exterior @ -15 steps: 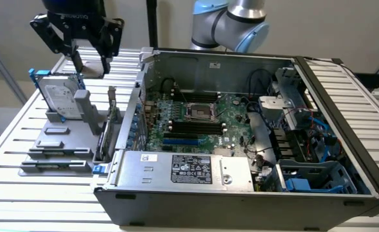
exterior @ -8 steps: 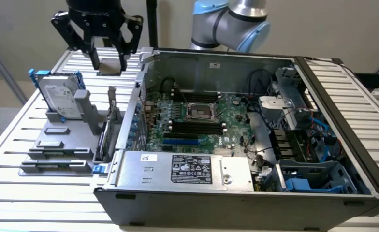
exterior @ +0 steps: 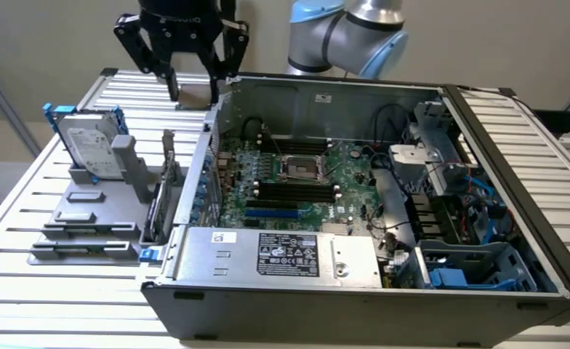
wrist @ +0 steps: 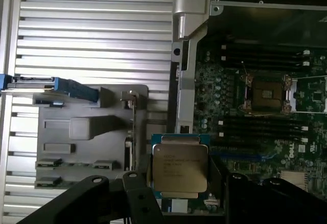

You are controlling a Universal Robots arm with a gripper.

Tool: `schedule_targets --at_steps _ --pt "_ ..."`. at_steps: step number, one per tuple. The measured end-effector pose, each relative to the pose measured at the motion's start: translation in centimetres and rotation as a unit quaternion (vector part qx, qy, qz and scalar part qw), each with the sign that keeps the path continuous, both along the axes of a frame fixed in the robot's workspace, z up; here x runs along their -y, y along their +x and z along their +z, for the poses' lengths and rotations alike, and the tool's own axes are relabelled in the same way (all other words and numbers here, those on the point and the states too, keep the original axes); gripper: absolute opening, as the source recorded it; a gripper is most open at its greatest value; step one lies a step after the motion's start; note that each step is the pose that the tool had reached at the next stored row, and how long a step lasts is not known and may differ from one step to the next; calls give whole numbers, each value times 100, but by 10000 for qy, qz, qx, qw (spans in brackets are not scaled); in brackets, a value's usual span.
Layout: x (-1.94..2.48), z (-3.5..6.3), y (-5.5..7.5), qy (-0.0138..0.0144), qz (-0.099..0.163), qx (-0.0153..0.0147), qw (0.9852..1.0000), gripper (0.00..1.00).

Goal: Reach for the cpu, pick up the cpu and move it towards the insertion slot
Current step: 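Pick up the cpu and move it towards the insertion slot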

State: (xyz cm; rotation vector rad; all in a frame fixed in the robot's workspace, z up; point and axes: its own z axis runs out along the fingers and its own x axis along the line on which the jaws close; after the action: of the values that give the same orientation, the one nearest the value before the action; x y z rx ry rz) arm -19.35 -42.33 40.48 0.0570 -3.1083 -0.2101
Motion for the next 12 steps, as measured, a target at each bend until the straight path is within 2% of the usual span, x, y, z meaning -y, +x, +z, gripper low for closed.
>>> schedule_targets --at_steps 3,12 --pt "0 0 139 26 0 0 10000 55" --pt "-8 -6 548 28 0 -1 10000 55"
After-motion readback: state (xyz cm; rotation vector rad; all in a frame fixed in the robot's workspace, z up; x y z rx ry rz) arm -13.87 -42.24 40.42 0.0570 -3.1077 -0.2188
